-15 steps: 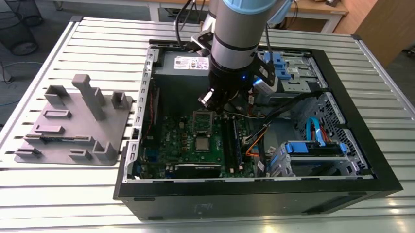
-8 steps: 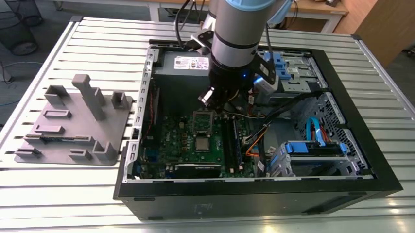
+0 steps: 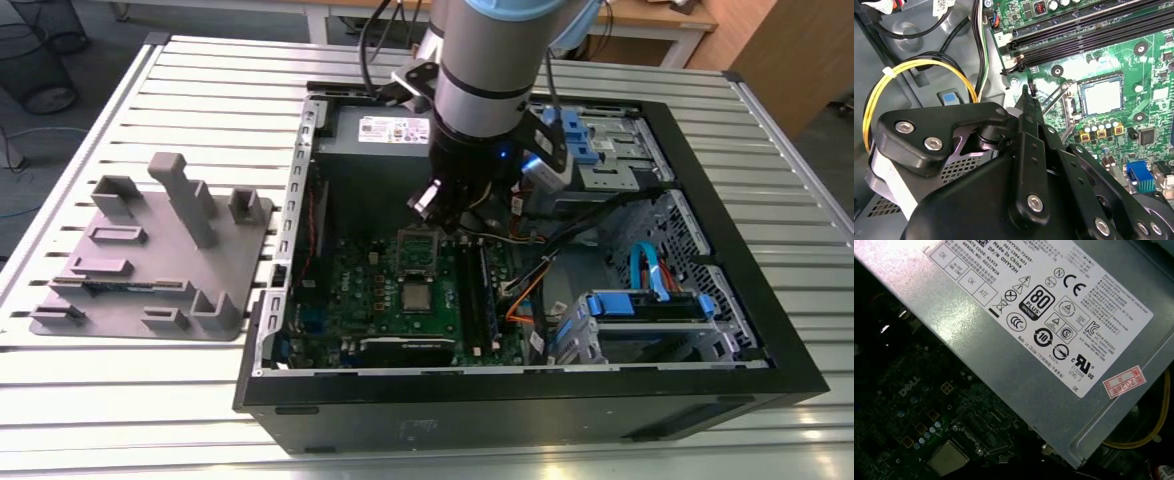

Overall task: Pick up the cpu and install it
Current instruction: 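Close the cpu cover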

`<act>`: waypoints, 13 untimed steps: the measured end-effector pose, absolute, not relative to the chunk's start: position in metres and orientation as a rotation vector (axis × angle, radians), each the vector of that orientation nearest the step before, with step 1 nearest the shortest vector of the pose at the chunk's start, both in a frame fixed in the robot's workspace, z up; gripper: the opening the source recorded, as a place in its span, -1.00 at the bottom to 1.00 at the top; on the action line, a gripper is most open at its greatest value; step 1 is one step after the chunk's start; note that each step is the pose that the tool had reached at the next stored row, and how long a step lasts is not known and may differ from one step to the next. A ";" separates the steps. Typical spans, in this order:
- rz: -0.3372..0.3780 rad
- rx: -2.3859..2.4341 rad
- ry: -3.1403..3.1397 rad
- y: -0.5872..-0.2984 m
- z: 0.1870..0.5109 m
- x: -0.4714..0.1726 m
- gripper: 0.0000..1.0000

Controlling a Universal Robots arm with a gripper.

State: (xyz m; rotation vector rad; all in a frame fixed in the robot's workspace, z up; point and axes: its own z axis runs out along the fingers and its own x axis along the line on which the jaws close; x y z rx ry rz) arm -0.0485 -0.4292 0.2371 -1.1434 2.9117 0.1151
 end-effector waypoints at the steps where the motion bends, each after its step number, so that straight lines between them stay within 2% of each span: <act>1: 0.114 -1.148 2.910 -0.429 0.237 -0.049 -0.79; 13: 0.112 -1.177 2.900 -0.429 0.240 -0.049 -0.79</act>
